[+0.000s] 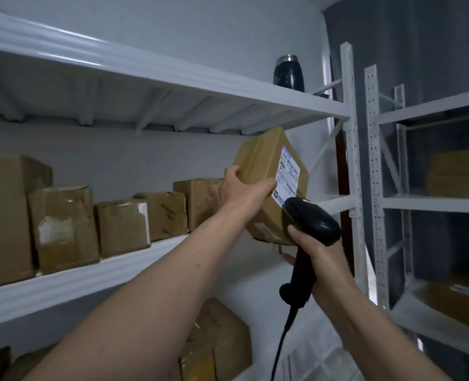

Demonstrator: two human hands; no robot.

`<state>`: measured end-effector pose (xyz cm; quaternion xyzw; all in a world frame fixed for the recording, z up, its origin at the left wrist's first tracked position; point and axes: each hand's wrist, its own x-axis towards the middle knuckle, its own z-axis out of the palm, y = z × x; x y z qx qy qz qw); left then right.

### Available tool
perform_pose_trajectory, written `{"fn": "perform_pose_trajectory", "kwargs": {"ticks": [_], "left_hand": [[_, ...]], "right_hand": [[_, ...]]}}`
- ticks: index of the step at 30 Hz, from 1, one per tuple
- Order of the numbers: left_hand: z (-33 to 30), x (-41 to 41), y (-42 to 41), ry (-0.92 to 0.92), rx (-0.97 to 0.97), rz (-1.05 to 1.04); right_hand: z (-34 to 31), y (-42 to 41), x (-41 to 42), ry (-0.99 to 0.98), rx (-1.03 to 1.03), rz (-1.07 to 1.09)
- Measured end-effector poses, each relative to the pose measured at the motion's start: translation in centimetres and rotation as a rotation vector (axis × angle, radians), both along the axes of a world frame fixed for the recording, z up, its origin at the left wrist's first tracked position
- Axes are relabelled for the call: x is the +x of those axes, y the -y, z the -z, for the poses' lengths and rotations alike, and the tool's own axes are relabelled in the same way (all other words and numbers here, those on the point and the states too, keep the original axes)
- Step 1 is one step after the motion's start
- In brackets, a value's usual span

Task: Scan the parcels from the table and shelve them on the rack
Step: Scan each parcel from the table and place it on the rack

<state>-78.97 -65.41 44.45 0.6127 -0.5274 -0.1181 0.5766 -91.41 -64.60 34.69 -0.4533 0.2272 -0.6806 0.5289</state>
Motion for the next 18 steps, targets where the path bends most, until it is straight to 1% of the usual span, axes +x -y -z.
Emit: {"fn": "perform_pose_trajectory", "kwargs": {"ticks": [2,4,6,9,10,12,15,18], "left_hand": [[-1.0,-0.9,1.4,-0.011,0.05,-0.104],[-2.0,-1.4,2.4,0.024,0.119,-0.169],[-2.5,-1.7,3.1,0.166,0.149,-0.206],[-2.7,-1.4,4.2,0.49,0.134,-0.165],[-2.7,-1.2,4.5,0.565,0.122,-0.157],[-2.7,-0.8,5.6,0.647,0.066,-0.202],[-2.6,-0.5,7.3,0.754,-0.001,-0.358],[-2.4,-0.1,8.7,0.906,0.085,-0.532]], "right_hand": [[-1.0,1.9,0.0,0.062,0.005,-0.073],[-2.0,3.4,0.2,0.111,0.012,-0.12],[-2.8,5.0,0.2,0.146,0.01,-0.156],[-3.5,7.7,0.1,0.184,0.057,-0.203],[-3.5,8.6,0.1,0.203,0.084,-0.219],[-3.5,10.1,0.1,0.237,0.13,-0.258],[-3.1,11.9,0.6,0.252,0.169,-0.349],[-2.6,13.5,1.2,0.207,0.199,-0.354]]}}
